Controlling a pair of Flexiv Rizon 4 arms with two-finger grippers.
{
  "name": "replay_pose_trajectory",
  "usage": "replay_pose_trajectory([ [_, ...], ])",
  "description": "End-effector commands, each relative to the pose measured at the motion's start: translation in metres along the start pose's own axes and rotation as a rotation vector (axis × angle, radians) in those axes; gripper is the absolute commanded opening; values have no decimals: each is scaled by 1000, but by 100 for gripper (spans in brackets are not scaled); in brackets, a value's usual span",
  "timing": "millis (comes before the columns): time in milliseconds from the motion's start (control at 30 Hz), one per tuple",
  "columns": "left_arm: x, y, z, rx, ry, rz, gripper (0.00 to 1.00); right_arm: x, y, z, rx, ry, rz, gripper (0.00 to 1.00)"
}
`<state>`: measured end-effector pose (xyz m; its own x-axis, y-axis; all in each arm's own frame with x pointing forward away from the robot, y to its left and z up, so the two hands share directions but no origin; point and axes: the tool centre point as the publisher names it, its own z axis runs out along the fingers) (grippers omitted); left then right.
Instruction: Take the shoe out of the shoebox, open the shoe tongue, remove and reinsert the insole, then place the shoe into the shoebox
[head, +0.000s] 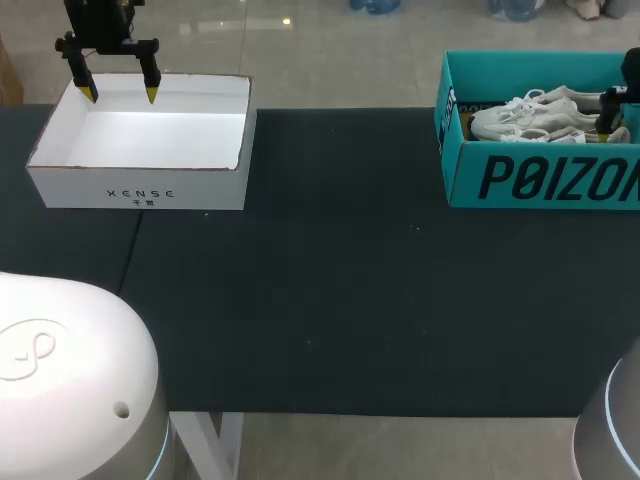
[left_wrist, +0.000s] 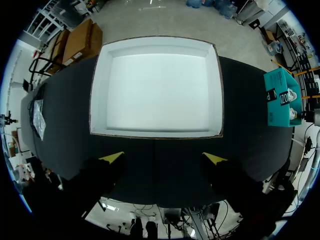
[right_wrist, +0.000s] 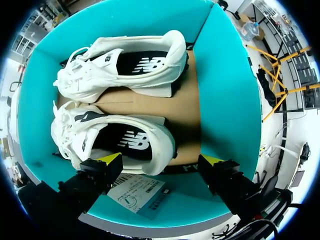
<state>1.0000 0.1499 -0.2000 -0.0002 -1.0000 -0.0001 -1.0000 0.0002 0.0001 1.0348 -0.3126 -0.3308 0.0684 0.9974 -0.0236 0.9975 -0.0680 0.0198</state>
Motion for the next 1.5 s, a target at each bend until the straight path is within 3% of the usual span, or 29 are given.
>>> replay_pose_trajectory([
  [33, 0, 0, 0, 0, 0, 0, 100, 1, 3, 3, -1, 2, 3, 64],
  [100, 0, 0, 0, 0, 0, 0, 100, 2, 4, 4, -6, 1, 0, 49],
  [200, 0, 0, 0, 0, 0, 0, 100, 2, 5, 5, -9, -1, -1, 40],
  [333, 0, 0, 0, 0, 0, 0, 100, 0, 4, 6, -11, -3, 11, 2],
  [367, 0, 0, 0, 0, 0, 0, 100, -1, 4, 6, -13, -5, 15, 0],
  [667, 0, 0, 0, 0, 0, 0, 100, -3, -1, -3, -30, -15, 28, 0],
  [967, 0, 0, 0, 0, 0, 0, 100, -5, -3, -28, -54, -38, 52, 0],
  [1500, 0, 0, 0, 0, 0, 0, 100, -9, 15, -112, -130, -59, 102, 0],
])
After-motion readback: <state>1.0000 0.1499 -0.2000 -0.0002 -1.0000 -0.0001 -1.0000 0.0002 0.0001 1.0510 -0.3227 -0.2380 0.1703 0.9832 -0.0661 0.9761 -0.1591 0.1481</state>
